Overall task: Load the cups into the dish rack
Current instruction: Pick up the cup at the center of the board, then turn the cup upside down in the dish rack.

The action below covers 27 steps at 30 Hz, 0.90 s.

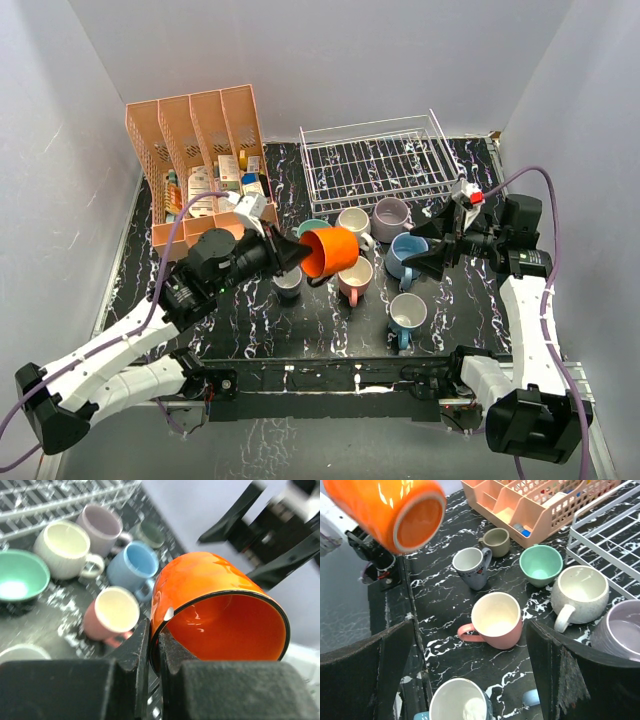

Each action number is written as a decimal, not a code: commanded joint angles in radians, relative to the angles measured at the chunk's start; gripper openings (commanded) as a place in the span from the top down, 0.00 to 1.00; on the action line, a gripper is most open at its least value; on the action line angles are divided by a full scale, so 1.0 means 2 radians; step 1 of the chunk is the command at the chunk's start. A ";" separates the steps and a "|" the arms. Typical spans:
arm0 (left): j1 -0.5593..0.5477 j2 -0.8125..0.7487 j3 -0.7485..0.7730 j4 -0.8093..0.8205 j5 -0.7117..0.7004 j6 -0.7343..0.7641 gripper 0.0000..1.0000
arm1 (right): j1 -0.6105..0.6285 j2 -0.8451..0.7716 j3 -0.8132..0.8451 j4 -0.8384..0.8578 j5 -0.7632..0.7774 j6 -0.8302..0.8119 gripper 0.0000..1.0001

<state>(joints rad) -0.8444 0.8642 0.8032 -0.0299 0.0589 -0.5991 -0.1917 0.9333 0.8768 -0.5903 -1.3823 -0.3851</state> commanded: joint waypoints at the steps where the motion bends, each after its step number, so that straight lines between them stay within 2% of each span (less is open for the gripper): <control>1: 0.017 0.019 0.017 0.204 0.039 -0.083 1.00 | 0.005 0.004 0.030 0.036 -0.052 0.027 0.02; 9: 0.035 0.141 0.025 0.447 0.068 -0.212 1.00 | 0.016 0.019 0.046 0.069 -0.090 0.066 0.02; 12: 0.039 0.179 0.040 0.490 0.062 -0.241 1.00 | 0.023 0.032 0.062 0.084 -0.077 0.095 0.02; 14: 0.040 0.197 0.043 0.516 0.049 -0.259 1.00 | 0.027 0.036 0.060 0.136 -0.049 0.157 0.02; 19: 0.041 0.238 0.042 0.581 0.016 -0.302 1.00 | 0.053 0.057 0.030 0.369 -0.026 0.407 0.02; 24: 0.042 0.273 0.059 0.613 0.013 -0.325 1.00 | 0.091 0.068 0.037 0.425 0.010 0.476 0.02; 27: 0.042 0.283 0.067 0.634 0.007 -0.329 1.00 | 0.109 0.073 0.021 0.504 0.033 0.565 0.02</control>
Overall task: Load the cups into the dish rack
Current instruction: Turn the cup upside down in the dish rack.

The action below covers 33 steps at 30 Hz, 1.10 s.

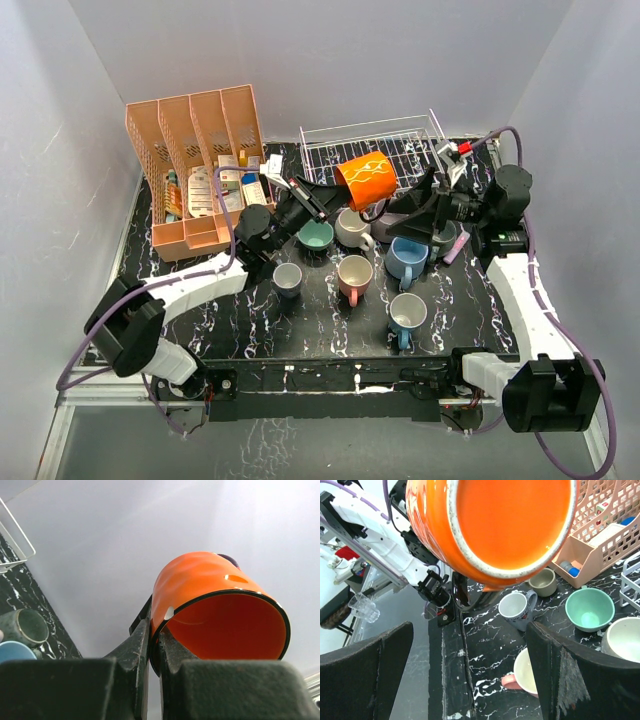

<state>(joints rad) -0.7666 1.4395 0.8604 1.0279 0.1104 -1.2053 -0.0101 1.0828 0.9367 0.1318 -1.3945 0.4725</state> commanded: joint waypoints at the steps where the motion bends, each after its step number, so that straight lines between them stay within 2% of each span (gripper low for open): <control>1: 0.003 -0.003 0.042 0.104 -0.019 -0.026 1.00 | 0.023 0.000 -0.015 0.170 0.048 0.162 0.02; 7: 0.003 0.022 0.050 0.132 -0.030 -0.057 1.00 | 0.045 0.021 -0.041 0.313 0.081 0.292 0.11; 12: 0.003 0.044 0.051 0.168 -0.040 -0.083 1.00 | 0.064 0.038 -0.048 0.390 0.103 0.354 0.16; 17: 0.002 0.053 0.057 0.174 -0.038 -0.095 1.00 | 0.084 0.062 -0.024 0.395 0.109 0.355 0.23; 21: 0.001 0.054 0.055 0.173 -0.035 -0.098 1.00 | 0.087 0.071 -0.020 0.396 0.113 0.359 0.35; 28: 0.002 0.069 0.059 0.193 -0.024 -0.116 1.00 | 0.087 0.084 -0.028 0.432 0.124 0.399 0.40; 33: 0.001 0.067 0.051 0.195 -0.023 -0.119 1.00 | 0.086 0.094 -0.018 0.449 0.128 0.423 0.40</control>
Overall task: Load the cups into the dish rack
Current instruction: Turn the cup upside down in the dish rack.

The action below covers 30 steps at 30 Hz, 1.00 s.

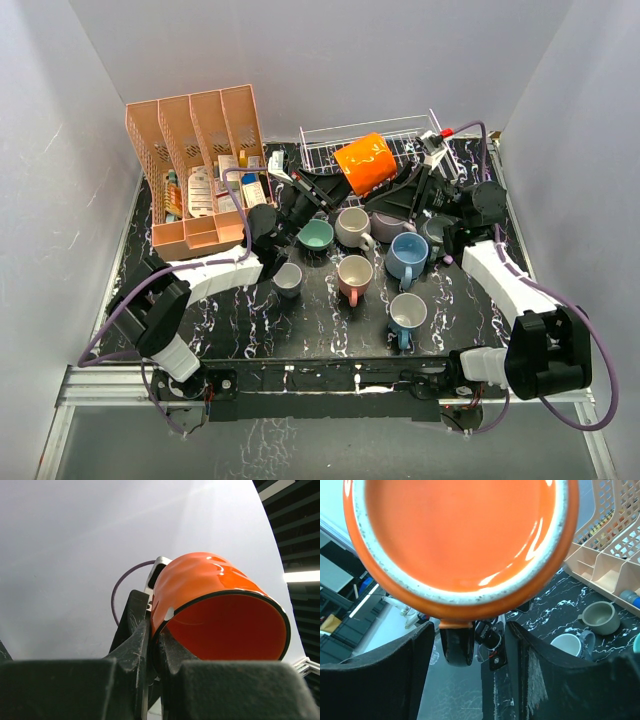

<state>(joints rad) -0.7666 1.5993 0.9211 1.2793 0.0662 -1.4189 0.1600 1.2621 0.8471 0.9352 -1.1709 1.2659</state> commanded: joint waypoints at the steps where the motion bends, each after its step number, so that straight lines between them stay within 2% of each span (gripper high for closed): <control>1: 0.002 -0.015 0.019 0.070 -0.001 -0.011 1.00 | 0.001 0.005 0.027 0.049 0.019 0.032 0.40; 10: 0.001 -0.011 0.010 0.079 0.003 -0.016 1.00 | -0.001 0.007 0.033 0.052 0.028 0.050 0.47; 16: 0.001 -0.013 0.002 0.070 0.001 -0.008 1.00 | -0.001 0.007 0.042 0.026 0.027 0.033 0.56; 23: 0.001 -0.006 -0.003 0.069 0.005 -0.005 1.00 | -0.001 0.014 0.041 0.013 0.028 0.027 0.56; 25: 0.001 -0.004 -0.004 0.069 0.005 -0.005 1.00 | -0.001 0.017 0.043 0.009 0.027 0.027 0.67; 27: 0.001 -0.002 -0.004 0.065 0.006 -0.004 1.00 | -0.001 0.020 0.043 0.006 0.025 0.028 0.84; 28: 0.001 -0.001 -0.004 0.065 0.007 -0.004 1.00 | -0.001 0.021 0.042 0.006 0.024 0.030 0.89; 30: 0.001 0.003 -0.007 0.074 0.010 0.000 1.00 | -0.001 0.020 0.037 0.010 0.019 0.032 0.92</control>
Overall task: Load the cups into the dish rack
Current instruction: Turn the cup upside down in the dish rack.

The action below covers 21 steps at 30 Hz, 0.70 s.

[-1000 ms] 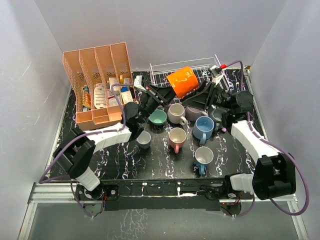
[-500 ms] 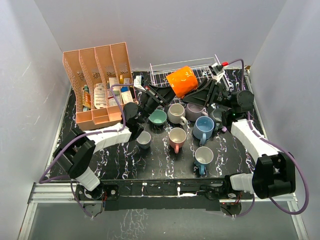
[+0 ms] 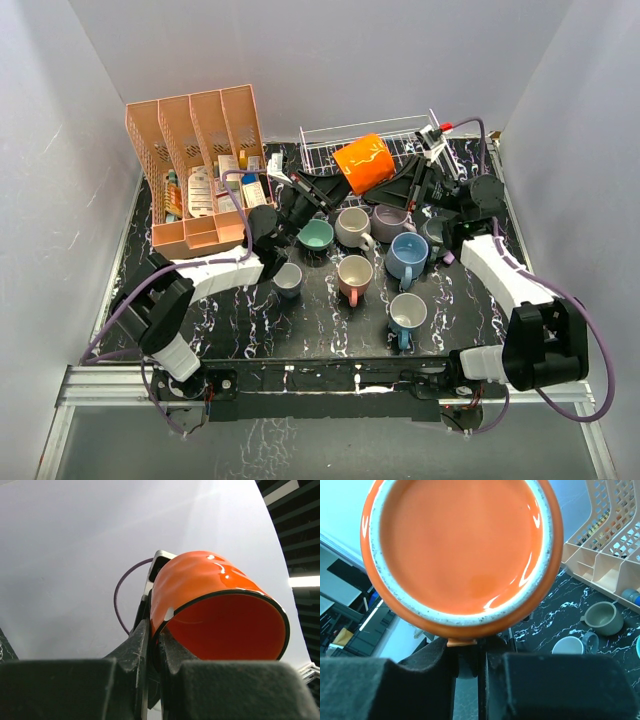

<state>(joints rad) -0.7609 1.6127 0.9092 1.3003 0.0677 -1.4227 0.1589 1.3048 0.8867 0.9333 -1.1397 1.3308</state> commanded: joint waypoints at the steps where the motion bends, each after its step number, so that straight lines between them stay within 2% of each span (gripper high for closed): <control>1: -0.002 -0.003 -0.004 0.071 0.012 0.005 1.00 | 0.000 -0.004 0.013 0.017 -0.002 0.000 0.92; 3: -0.001 -0.002 -0.013 0.082 0.013 0.010 1.00 | -0.001 -0.011 0.000 0.031 -0.005 -0.005 0.92; 4: -0.001 -0.003 -0.021 0.083 0.011 0.011 0.96 | -0.001 -0.015 -0.006 0.033 -0.005 -0.009 0.92; 9: 0.002 0.001 -0.041 0.087 0.008 0.007 0.69 | -0.004 -0.012 -0.013 0.045 -0.011 -0.018 0.92; 14: 0.017 0.006 -0.058 0.082 0.017 -0.009 0.51 | -0.018 0.013 -0.011 0.087 -0.008 0.003 0.92; 18: 0.050 -0.022 -0.076 0.033 0.040 -0.005 0.41 | -0.034 0.040 -0.004 0.107 -0.005 0.012 0.92; 21: 0.074 -0.059 -0.088 -0.023 0.067 0.021 0.38 | -0.051 0.066 0.010 0.116 -0.009 -0.003 0.92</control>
<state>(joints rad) -0.6712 1.6169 0.7544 1.3239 0.1246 -1.4326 0.0956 1.4002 0.8467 1.0328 -1.1885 1.3430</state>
